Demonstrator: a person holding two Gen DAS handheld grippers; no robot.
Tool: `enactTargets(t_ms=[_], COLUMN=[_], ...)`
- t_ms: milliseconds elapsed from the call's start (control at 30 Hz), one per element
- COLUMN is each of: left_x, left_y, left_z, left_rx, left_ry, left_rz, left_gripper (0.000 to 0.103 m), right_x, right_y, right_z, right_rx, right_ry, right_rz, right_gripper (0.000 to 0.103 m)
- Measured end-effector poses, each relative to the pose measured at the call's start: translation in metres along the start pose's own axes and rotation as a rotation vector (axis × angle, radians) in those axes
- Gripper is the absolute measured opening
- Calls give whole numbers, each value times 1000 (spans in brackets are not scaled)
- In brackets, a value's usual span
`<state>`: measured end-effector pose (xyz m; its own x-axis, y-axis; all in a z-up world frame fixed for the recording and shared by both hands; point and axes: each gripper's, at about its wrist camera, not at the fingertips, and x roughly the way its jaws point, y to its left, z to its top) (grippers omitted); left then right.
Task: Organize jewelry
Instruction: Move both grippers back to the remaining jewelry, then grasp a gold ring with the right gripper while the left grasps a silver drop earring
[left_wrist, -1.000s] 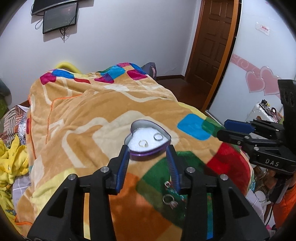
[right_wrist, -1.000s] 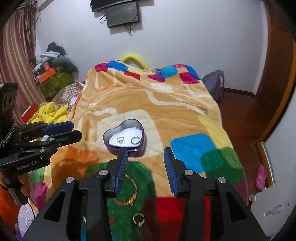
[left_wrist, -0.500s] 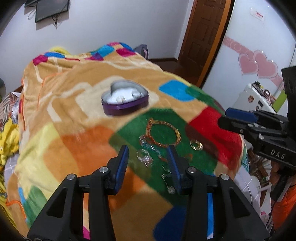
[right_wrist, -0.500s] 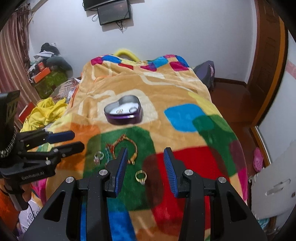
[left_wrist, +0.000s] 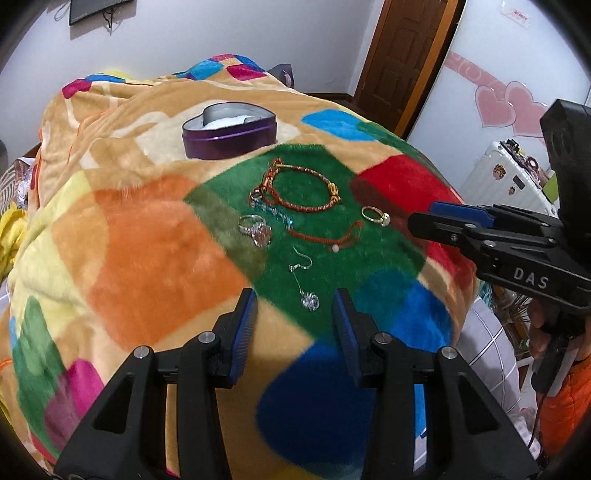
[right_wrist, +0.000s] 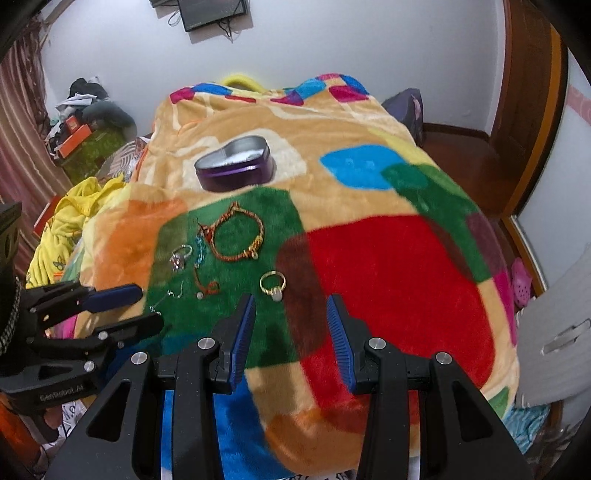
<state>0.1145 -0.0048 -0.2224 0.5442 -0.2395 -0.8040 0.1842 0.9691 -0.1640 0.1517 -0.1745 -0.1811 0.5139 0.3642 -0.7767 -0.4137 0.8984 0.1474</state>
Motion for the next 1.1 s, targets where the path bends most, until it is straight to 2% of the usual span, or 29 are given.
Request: enactTargets(t_ms=[67, 133, 367, 533, 767, 800, 900, 1100], left_x=[-1, 1, 6, 7, 5, 4, 1, -8], left_y=[-1, -1, 2, 3, 5, 5, 6, 9], left_z=[-2, -3, -5, -5, -5, -5, -2, 7], left_rx=[2, 1, -16, -21, -34, -32, -36, -37], left_ry=[-10, -5, -5, -10, -23, -25, -34, -65], left_rz=[-11, -18, -42, -40, -38, -35, -36, -24], left_gripper=[39, 30, 24, 12, 12, 12, 11, 11], right_x=[2, 5, 16, 22, 37, 38, 37, 29], right_y=[0, 0, 5, 8, 9, 9, 9, 7], right_z=[-2, -3, -3, 1, 6, 6, 6, 7], right_rx=[3, 7, 2, -11, -12, -12, -20, -15], right_ry=[6, 14, 30, 24, 40, 37, 31, 16], right_rz=[2, 6, 13, 20, 56, 54, 37, 41], right_gripper=[36, 36, 36, 36, 36, 34, 18, 18])
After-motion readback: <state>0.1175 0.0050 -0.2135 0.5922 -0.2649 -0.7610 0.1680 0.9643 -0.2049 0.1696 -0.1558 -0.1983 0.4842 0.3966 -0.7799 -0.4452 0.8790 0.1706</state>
